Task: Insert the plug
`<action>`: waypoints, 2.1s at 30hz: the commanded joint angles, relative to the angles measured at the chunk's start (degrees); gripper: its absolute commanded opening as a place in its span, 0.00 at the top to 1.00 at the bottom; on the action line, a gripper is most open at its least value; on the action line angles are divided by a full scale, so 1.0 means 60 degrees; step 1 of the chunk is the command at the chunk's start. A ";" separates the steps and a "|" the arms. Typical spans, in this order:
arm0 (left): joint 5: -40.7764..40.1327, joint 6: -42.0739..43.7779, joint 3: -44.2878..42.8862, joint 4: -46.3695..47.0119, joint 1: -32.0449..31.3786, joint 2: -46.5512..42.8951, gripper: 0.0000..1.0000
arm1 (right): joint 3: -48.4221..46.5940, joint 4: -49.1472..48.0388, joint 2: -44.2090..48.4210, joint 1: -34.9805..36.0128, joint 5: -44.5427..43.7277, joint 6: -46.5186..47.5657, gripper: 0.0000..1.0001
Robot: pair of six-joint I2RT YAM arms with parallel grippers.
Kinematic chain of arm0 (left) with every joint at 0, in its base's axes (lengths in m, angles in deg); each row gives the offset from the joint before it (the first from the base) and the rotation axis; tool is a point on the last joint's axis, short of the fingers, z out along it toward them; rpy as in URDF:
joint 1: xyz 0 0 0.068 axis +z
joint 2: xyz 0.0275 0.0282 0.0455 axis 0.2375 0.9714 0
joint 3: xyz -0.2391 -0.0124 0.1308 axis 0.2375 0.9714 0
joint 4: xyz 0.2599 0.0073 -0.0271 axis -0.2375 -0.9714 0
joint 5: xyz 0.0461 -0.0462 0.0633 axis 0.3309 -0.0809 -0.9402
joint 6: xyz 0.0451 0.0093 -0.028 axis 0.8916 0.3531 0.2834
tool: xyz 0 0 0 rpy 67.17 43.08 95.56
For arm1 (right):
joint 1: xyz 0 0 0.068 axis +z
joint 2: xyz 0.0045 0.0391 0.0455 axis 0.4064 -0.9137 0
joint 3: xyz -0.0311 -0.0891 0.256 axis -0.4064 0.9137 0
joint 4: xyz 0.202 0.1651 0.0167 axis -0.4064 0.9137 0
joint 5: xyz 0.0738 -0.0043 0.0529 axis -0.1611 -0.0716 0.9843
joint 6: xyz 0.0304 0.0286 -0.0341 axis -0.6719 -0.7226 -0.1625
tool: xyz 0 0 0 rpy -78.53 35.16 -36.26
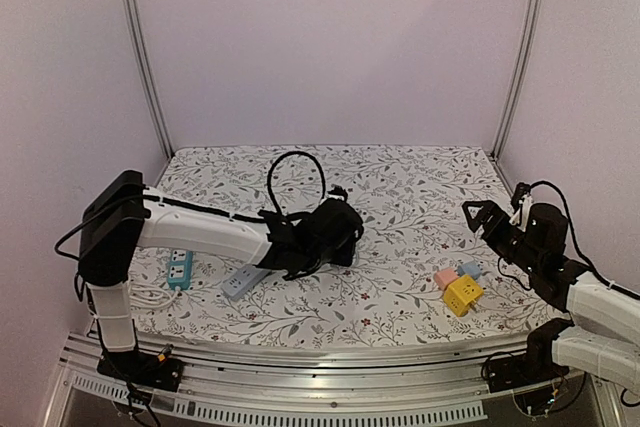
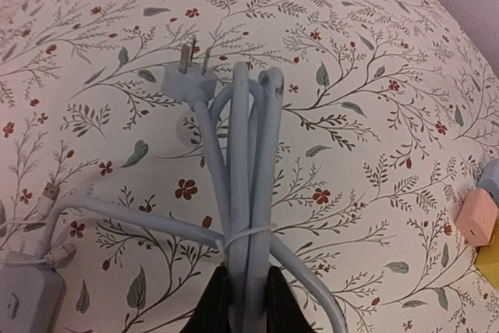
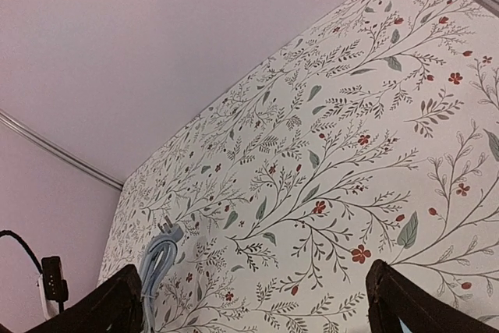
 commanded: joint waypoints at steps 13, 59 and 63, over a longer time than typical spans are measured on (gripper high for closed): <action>0.1158 0.1019 -0.3637 0.0107 -0.0677 0.2596 1.00 | 0.0308 0.0651 0.0708 0.0058 -0.0998 -0.0218 0.01; 0.0990 0.2505 0.1297 0.3152 -0.0795 -0.1944 0.00 | 0.0218 0.1048 0.1314 0.0059 -0.0683 0.0065 0.01; 0.0146 0.2571 0.2672 0.3089 -0.0809 -0.3260 0.01 | 0.0069 0.1115 0.1057 0.0064 -0.0359 0.0080 0.01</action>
